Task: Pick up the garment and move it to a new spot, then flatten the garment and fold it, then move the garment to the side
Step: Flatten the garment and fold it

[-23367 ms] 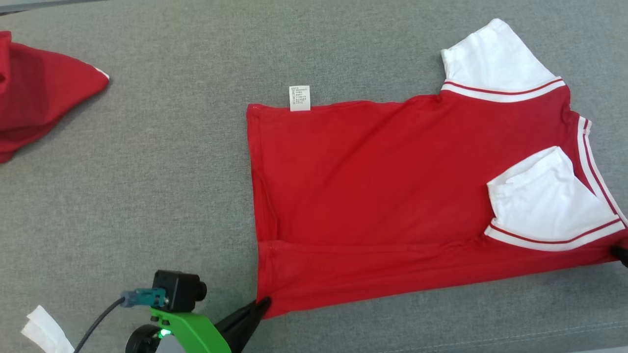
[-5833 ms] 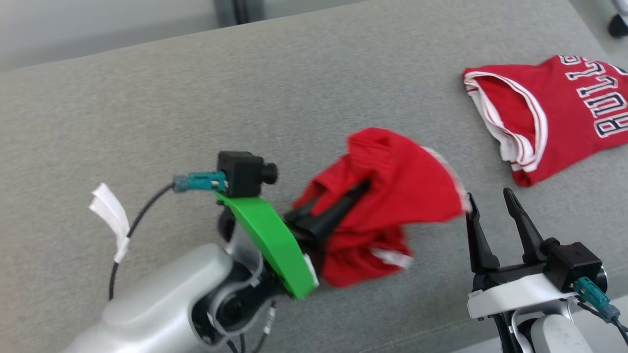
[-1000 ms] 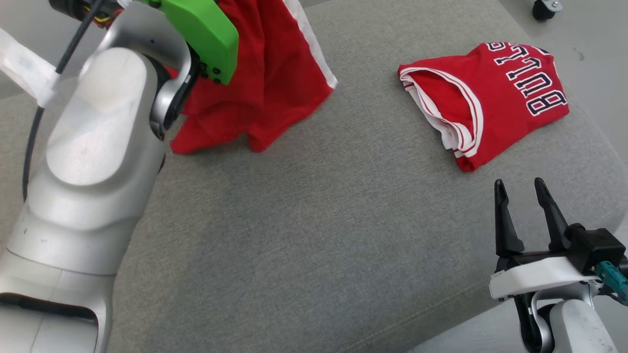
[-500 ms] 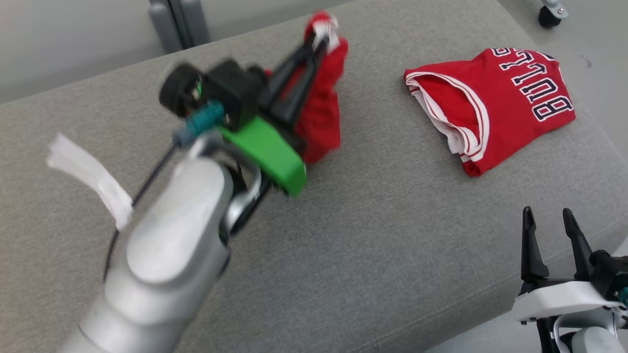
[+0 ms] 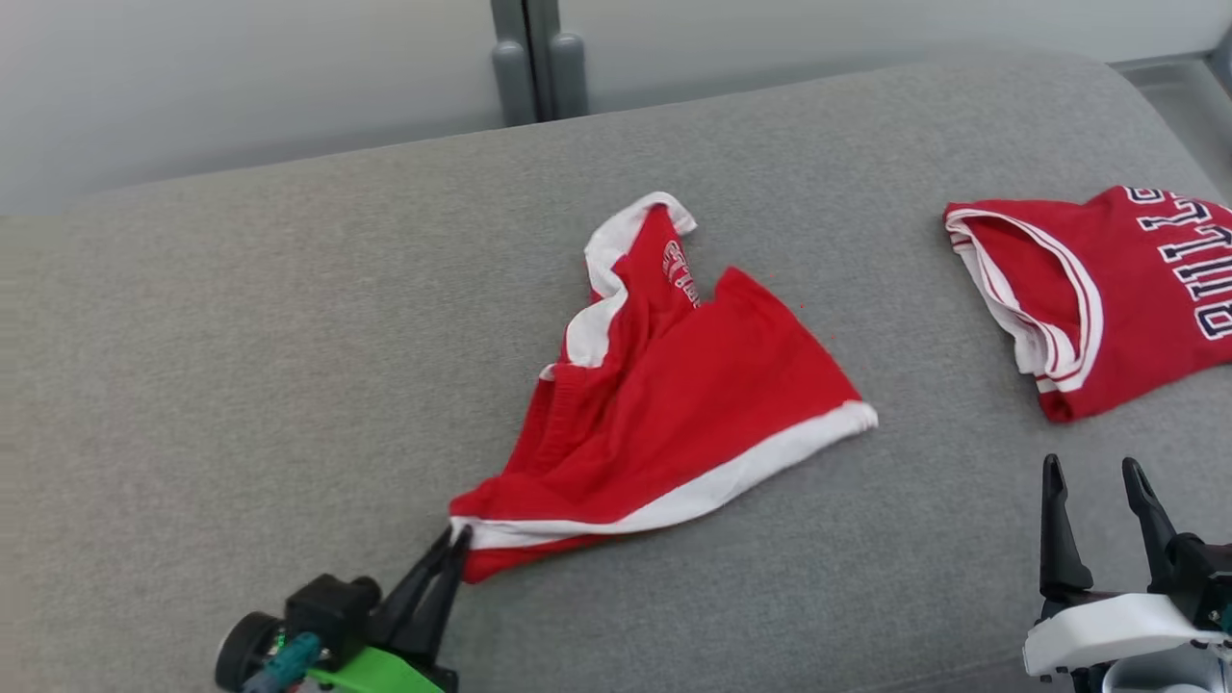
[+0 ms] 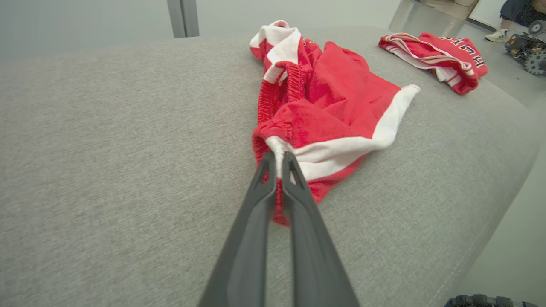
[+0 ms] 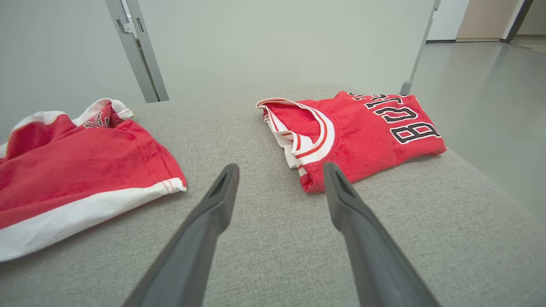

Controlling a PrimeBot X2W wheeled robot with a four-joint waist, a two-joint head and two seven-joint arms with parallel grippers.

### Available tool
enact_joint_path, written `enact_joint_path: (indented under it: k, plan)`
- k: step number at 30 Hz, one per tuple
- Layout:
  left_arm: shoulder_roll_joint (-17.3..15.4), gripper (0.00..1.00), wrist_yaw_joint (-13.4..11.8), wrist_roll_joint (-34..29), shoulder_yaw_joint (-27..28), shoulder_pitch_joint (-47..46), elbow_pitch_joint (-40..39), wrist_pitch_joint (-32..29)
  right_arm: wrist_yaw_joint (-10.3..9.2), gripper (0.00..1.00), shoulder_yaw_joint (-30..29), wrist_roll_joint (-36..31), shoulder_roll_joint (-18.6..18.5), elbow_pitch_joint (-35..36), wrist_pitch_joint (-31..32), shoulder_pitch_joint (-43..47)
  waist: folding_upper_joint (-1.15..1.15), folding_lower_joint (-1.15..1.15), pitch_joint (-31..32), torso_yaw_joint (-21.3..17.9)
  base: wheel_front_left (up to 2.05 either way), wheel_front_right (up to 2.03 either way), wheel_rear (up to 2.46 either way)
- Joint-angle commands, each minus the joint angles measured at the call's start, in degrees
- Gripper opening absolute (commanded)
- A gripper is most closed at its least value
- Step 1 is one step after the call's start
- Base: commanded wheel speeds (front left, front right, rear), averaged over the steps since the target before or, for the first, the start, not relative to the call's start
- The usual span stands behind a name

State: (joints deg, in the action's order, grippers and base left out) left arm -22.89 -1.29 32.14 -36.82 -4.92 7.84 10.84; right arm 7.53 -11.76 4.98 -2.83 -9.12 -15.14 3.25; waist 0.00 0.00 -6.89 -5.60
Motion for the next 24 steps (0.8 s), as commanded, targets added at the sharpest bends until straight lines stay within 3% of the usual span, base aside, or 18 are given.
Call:
enact_joint_path:
  k: [1,8,9,11,16,24]
  plan:
    - [0.34,0.0,-0.58,1.26,1.62,0.92,1.69,1.46,-0.09,1.0,0.19,-0.59,-0.13,-0.18,0.01,0.74,0.0,0.0,2.64,4.98,0.0,0.0,0.0]
    - [2.64,0.0,3.97,-0.03,4.66,-0.83,13.32,4.36,-0.09,1.0,1.71,-1.86,-0.15,-1.4,0.01,0.57,0.0,0.0,5.18,8.22,0.0,0.0,0.0]
    - [3.39,0.26,4.35,-0.22,5.4,-0.78,13.66,4.34,-0.09,1.0,1.82,-2.02,-0.12,-1.38,0.01,0.4,0.0,0.0,5.36,8.34,0.0,0.0,0.0]
    - [3.82,1.0,5.06,-1.37,6.16,0.28,14.13,4.37,-0.09,1.0,1.87,-2.11,-0.13,-1.43,0.01,0.36,0.0,0.0,5.66,8.46,0.0,0.0,0.0]
    - [5.37,1.0,5.93,-2.42,9.12,3.68,12.94,4.35,-0.09,1.0,1.55,-2.09,-0.13,-1.03,0.01,1.59,0.0,0.0,6.74,8.68,0.0,0.0,0.0]
    - [9.63,1.0,2.85,-8.63,21.0,11.42,0.26,4.35,-0.09,1.0,-0.42,-2.39,-0.12,1.39,0.01,3.07,0.0,0.0,7.51,9.53,0.0,0.0,0.0]
